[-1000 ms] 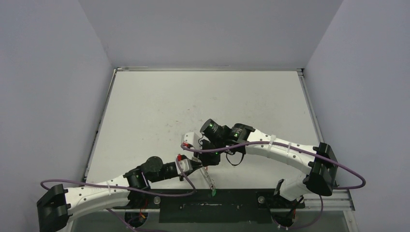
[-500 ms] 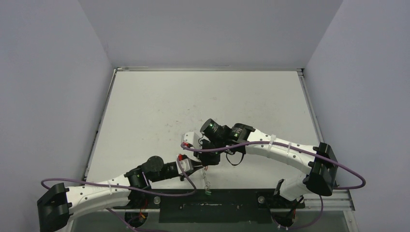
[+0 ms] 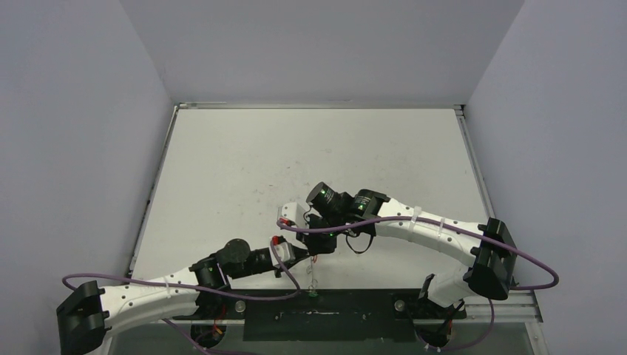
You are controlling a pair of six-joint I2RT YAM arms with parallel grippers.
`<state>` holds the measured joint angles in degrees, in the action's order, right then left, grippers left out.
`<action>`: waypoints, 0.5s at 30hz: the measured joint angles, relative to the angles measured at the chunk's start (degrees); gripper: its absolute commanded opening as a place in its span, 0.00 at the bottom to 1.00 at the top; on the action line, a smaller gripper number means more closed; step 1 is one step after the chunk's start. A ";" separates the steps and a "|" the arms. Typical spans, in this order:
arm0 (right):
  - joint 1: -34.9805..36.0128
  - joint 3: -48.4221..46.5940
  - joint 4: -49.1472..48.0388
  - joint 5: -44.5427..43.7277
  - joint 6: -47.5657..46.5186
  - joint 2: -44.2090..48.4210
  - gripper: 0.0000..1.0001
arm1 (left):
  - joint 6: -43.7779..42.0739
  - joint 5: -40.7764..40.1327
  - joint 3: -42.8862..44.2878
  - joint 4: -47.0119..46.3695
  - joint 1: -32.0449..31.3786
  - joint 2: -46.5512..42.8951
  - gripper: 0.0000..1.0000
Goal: Put the keys on the keyring
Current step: Adjust the key on the keyring.
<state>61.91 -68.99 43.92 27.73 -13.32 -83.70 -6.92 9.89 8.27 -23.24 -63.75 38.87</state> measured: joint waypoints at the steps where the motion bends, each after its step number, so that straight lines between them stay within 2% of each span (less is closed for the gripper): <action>1: -0.02 0.17 -0.24 0.15 0.02 0.00 0.00 | 0.15 0.00 0.00 0.20 0.00 -0.11 0.16; 5: -0.17 0.52 -0.94 0.17 0.04 0.00 0.00 | 0.33 0.20 0.00 -0.11 -0.02 -0.46 0.19; 8: -0.33 0.59 -1.09 0.17 0.04 0.00 0.00 | 0.31 0.42 0.02 -0.83 -0.02 -0.55 0.18; 13: -0.33 0.59 -1.03 0.15 0.02 0.00 0.00 | 0.24 0.63 0.02 -1.09 -0.02 -0.04 0.00; 15: -0.37 0.59 -0.76 0.50 0.04 0.00 0.00 | 0.17 0.55 0.02 -1.25 0.02 0.17 0.00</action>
<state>61.54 -68.40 43.16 28.23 -13.28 -83.70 -6.74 10.44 8.29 -24.49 -63.72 39.05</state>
